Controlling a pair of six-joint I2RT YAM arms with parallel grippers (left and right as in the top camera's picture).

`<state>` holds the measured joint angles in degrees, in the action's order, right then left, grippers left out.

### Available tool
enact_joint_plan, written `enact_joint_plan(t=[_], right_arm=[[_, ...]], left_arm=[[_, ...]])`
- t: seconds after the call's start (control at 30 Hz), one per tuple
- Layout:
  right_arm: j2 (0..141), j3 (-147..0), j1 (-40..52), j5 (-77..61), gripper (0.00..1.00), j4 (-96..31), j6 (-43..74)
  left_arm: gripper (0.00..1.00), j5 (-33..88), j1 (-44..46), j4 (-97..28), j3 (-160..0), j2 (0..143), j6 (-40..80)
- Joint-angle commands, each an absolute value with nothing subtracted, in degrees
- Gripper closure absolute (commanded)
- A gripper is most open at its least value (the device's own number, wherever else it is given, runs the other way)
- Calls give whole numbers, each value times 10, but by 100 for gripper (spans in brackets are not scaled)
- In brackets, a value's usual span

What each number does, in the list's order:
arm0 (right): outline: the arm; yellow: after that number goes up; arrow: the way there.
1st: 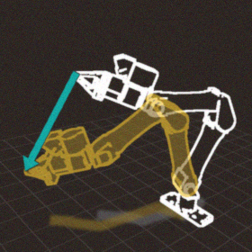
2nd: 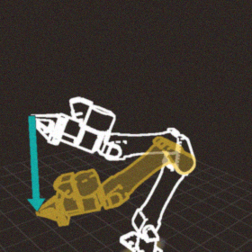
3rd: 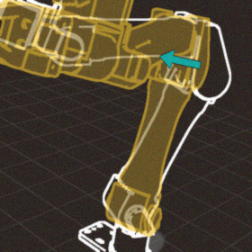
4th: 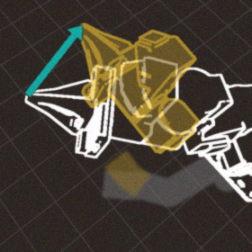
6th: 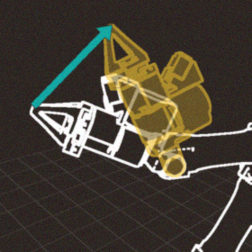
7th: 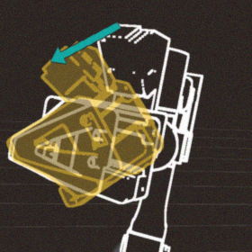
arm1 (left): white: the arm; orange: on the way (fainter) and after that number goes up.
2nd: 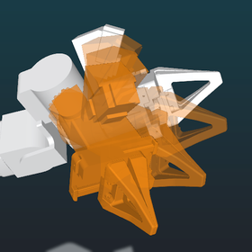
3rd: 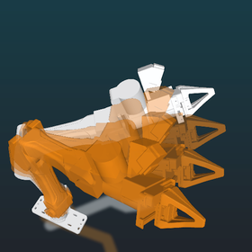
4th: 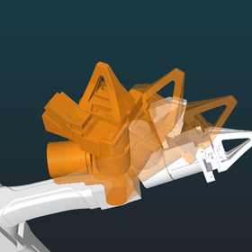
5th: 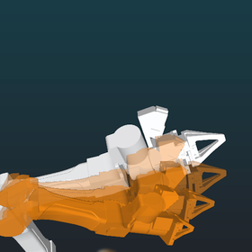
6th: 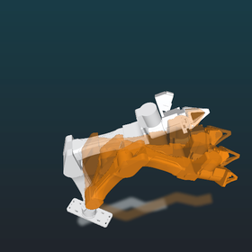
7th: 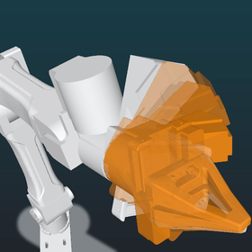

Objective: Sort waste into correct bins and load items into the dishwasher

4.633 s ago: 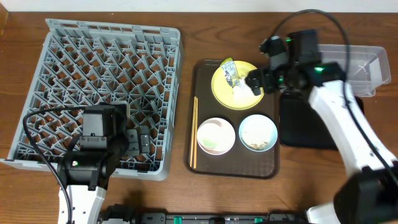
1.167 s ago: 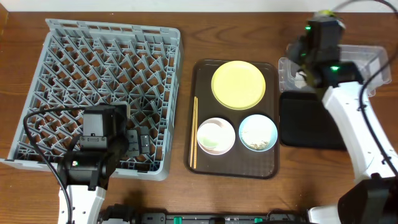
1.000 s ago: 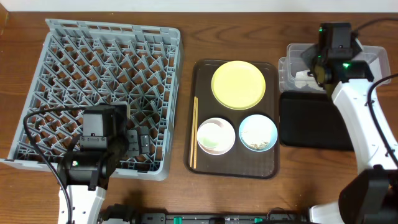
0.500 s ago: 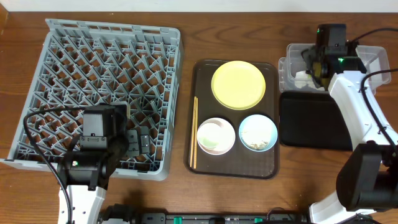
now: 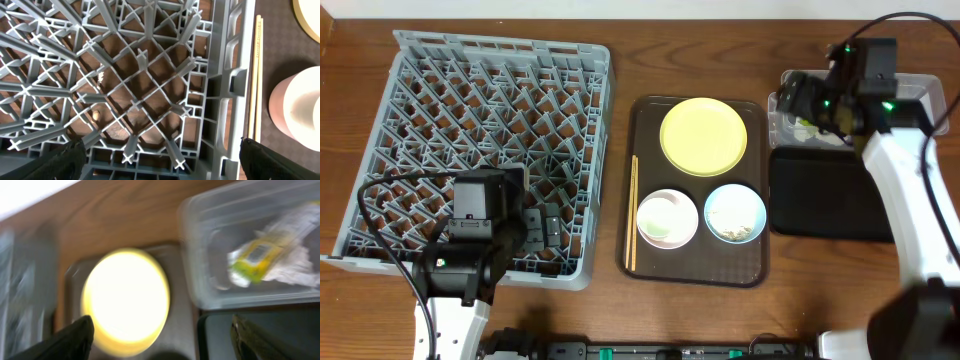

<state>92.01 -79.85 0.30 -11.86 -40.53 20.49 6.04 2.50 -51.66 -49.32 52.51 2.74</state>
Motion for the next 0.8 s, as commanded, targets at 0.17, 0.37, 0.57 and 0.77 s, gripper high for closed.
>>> enact_joint_plan(t=[0.17,0.37,0.57,0.77], right_arm=[[864,-783,105,-223,12,-669,-153],[864,-704,159,-212,23,-649,-167],[864,-574,221,-177,34,-528,-131],[864,-511,258,-148,43,-436,-104]], left_arm=[[2,64,23,-518,-506,524,22],[2,64,23,-519,-506,524,22],[2,64,23,-519,-506,524,22],[2,64,23,-519,-506,524,22]])
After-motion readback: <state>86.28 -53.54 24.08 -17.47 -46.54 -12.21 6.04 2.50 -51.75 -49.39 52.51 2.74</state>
